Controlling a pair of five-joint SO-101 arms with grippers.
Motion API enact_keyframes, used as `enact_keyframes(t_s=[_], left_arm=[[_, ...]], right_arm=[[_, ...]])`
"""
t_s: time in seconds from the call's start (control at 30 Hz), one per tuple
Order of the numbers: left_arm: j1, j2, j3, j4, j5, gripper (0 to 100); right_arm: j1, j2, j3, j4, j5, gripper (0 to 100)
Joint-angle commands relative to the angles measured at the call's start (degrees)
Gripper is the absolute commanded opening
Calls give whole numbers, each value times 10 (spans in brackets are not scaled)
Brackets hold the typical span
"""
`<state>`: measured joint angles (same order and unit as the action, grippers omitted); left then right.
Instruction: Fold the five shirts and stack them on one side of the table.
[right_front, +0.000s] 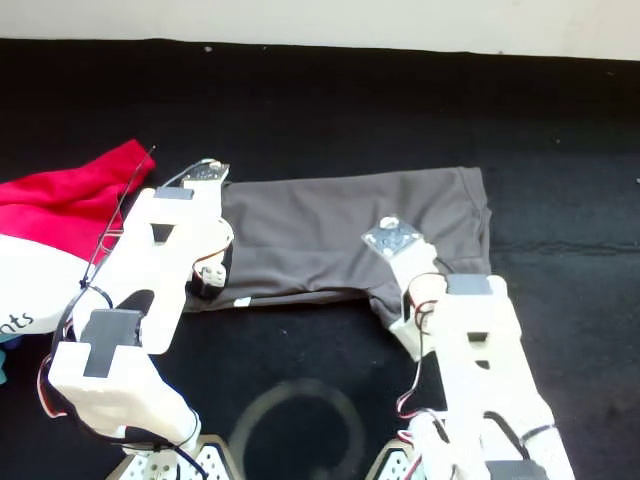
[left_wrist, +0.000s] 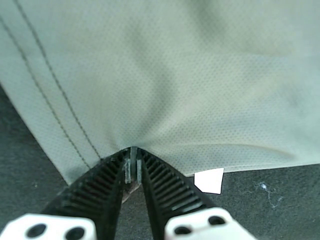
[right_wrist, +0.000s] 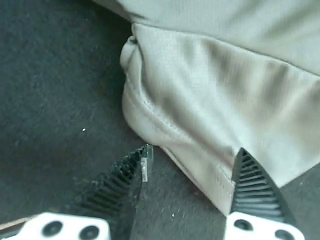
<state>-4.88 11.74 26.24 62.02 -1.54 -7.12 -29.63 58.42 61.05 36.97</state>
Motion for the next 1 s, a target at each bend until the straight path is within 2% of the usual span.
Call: enact_keyframes(t_s=[0.0, 0.27, 0.33, 0.5, 0.67, 0.97], left_arm=[[-14, 5, 4, -18, 0, 9], [-14, 5, 4, -18, 0, 9], [-14, 5, 4, -18, 0, 9], [-14, 5, 4, -18, 0, 9], [-14, 5, 4, -18, 0, 9], [-14, 5, 4, -18, 0, 9]], right_arm=[[-6, 37, -4, -19, 5, 266], [-2, 137, -6, -87, 5, 259], [-2, 154, -6, -112, 5, 211], [-1, 162, -15, -131, 3, 2], [26, 162, -73, -98, 4, 5], [67, 168, -266, 5, 6, 5]])
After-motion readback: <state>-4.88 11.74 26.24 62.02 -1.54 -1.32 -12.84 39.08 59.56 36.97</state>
